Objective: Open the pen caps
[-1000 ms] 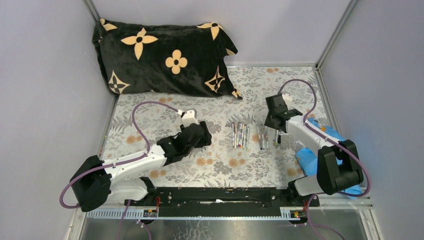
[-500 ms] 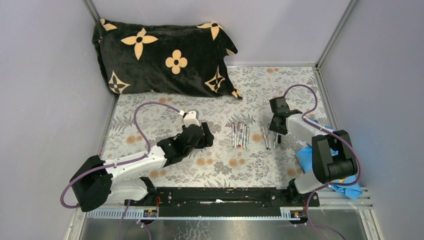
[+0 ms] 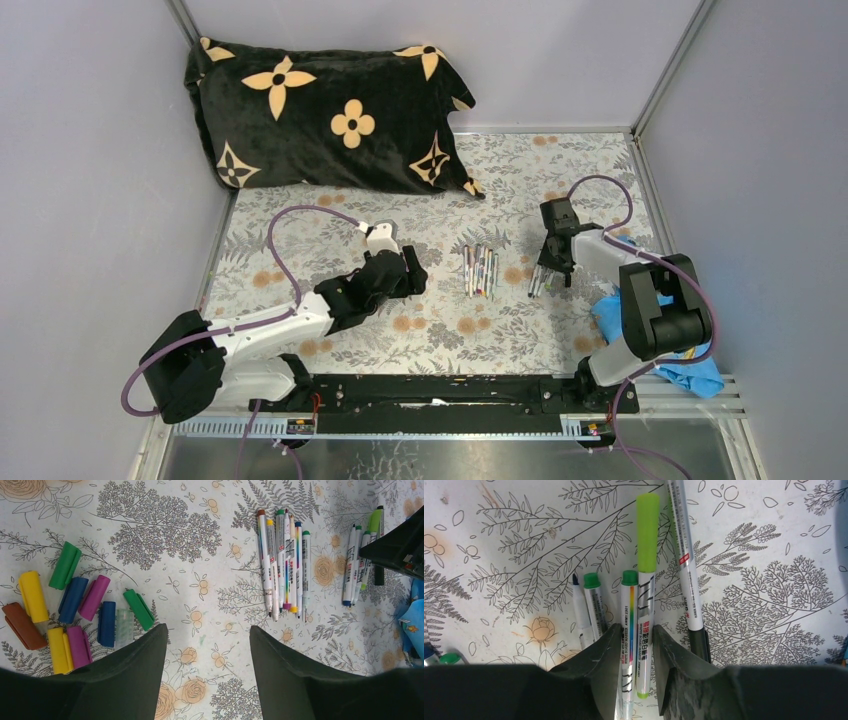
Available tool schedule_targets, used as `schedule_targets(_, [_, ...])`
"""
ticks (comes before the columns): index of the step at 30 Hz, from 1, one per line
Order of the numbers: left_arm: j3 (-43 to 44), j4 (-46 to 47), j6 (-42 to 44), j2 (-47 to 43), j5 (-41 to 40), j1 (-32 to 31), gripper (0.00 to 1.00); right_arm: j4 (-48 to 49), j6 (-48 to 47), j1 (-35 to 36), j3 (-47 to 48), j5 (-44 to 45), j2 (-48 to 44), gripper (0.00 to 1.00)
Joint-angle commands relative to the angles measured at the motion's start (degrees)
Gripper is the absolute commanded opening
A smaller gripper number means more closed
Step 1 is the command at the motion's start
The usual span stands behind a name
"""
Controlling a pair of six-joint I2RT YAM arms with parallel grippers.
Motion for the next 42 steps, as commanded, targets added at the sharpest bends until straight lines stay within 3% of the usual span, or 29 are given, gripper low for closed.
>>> schedule_targets(1, [-0.57, 2.81, 0.93, -0.57, 0.01, 0.40, 0.68, 1.69, 0.05, -0.47, -0.91, -0.98, -2.27, 0.36])
schedule_targets(20, [-0.88, 4.60, 0.40, 0.71, 0.71, 0.43, 0.68, -1.45, 0.83, -0.48, -1.36, 0.86, -8.21, 0.40])
schedule_targets(42, [-1.90, 4.86, 0.57, -0.57, 0.51, 0.48, 0.68, 0.74, 3.90, -0.65, -2.77, -1.57, -1.55, 0.37])
